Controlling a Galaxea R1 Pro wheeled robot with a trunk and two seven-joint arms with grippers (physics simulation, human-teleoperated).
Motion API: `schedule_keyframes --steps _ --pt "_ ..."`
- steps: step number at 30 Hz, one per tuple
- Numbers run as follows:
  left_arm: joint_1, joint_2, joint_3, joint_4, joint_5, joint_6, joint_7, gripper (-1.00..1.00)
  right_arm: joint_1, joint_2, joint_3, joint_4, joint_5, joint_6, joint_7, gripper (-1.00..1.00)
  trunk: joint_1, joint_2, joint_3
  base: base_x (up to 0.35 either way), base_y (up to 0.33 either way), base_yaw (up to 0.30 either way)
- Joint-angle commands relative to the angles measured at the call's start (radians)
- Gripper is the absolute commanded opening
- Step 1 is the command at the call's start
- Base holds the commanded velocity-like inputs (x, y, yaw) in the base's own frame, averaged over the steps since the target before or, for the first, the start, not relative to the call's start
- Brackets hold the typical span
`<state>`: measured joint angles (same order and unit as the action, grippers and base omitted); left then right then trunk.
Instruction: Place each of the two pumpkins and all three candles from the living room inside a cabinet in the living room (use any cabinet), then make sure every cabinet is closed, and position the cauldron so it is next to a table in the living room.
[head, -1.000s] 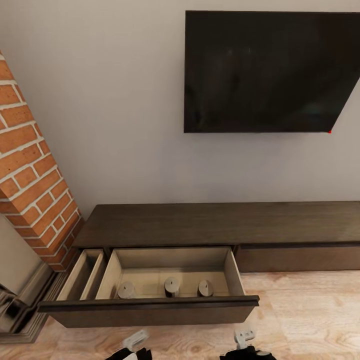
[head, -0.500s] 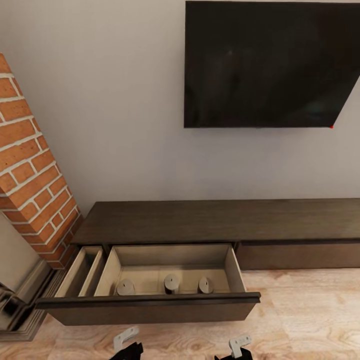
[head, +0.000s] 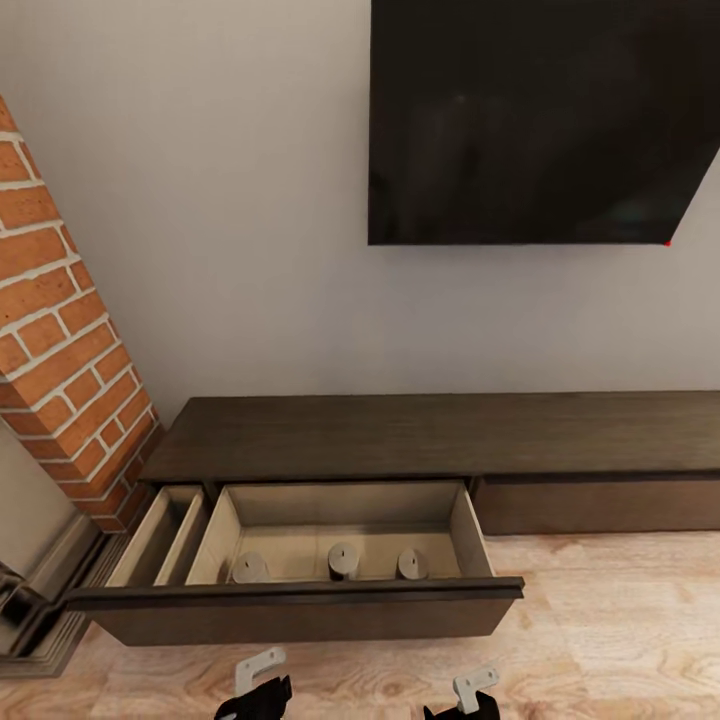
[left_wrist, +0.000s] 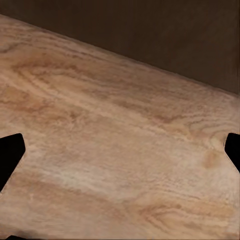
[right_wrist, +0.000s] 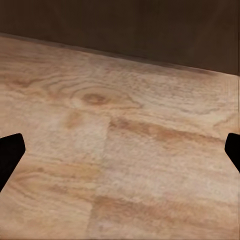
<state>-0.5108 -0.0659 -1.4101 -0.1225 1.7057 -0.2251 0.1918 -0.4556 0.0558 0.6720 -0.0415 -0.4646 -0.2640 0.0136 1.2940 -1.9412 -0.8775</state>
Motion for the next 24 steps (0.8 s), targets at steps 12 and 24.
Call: schedule_keyframes --steps 12,24 --pt "-0.002 -0.002 -0.024 0.0 0.002 -0.066 0.0 1.0 -0.009 0.008 -0.003 -0.007 0.001 0.005 -0.046 1.0 0.046 -0.084 -0.038 0.0 0.0 0.0" --pt "-0.006 -0.02 -0.026 -0.004 0.002 -0.069 0.0 1.0 -0.074 0.039 -0.003 -0.009 -0.002 0.017 -0.088 1.0 0.088 -0.161 -0.072 0.0 0.0 0.0"
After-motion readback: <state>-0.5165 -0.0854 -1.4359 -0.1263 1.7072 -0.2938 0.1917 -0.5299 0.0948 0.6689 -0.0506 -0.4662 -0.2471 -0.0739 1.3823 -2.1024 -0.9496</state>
